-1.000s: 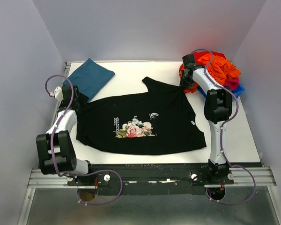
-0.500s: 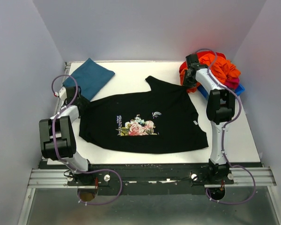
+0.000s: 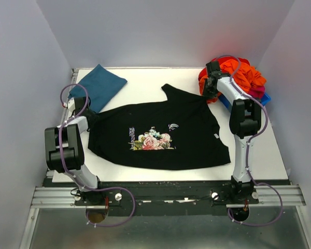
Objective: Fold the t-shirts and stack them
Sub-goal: Fold the flattened tshirt in 1/3 of the way
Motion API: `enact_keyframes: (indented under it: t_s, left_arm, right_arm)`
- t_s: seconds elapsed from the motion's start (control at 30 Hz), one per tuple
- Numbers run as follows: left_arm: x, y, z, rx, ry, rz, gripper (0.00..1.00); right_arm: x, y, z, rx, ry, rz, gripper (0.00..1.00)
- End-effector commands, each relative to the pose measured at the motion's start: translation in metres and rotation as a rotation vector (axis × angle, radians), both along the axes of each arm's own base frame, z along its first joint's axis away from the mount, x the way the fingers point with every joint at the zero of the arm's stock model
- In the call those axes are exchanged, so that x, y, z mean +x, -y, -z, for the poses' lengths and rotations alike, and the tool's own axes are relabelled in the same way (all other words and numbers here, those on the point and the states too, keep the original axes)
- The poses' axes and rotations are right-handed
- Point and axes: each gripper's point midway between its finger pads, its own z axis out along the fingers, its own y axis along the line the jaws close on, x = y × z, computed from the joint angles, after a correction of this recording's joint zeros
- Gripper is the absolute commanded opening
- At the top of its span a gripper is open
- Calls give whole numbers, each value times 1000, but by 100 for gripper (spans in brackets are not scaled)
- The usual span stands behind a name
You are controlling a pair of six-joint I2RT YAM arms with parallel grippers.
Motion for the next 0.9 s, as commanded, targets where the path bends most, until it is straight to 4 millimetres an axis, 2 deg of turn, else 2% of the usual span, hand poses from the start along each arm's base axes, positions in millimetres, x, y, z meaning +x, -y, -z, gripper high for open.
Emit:
enact_keyframes:
  t_s: [0.0,0.07,0.1,0.23,0.4,0.5,0.57,0.63,0.7,0.73,0.87]
  left_arm:
    - [-3,17,16,-81,-34,55,27]
    - [-4,20,11,-94,-8,52,6]
    - [-8,21,10,-98,-6,50,0]
    - [-22,28,6,-121,8,43,0]
    - [-51,46,3,-131,23,60,0]
    - [-55,58,-1,-127,39,90,0]
    - [-49,59,-7,-116,60,108,19]
    - [-39,56,-18,-92,85,116,44]
    - [-26,52,-34,-68,128,119,59]
    - [-18,50,-43,-58,153,118,63]
    - [15,42,-72,-29,214,107,63]
  right_arm:
    - [0,6,-24,-10,48,5,1]
    - [-3,8,-23,-15,43,11,1]
    - [-4,9,-23,-18,42,14,1]
    - [-15,17,-20,-46,20,29,1]
    - [-32,44,-17,-81,-7,96,1]
    - [-34,60,-17,-77,-7,129,1]
    - [-32,64,-22,-71,5,138,1]
    - [-30,65,-27,-69,16,136,1]
    - [-28,62,-29,-52,23,125,1]
    - [-26,60,-31,-45,30,124,1]
    - [-23,59,-30,-38,32,117,1]
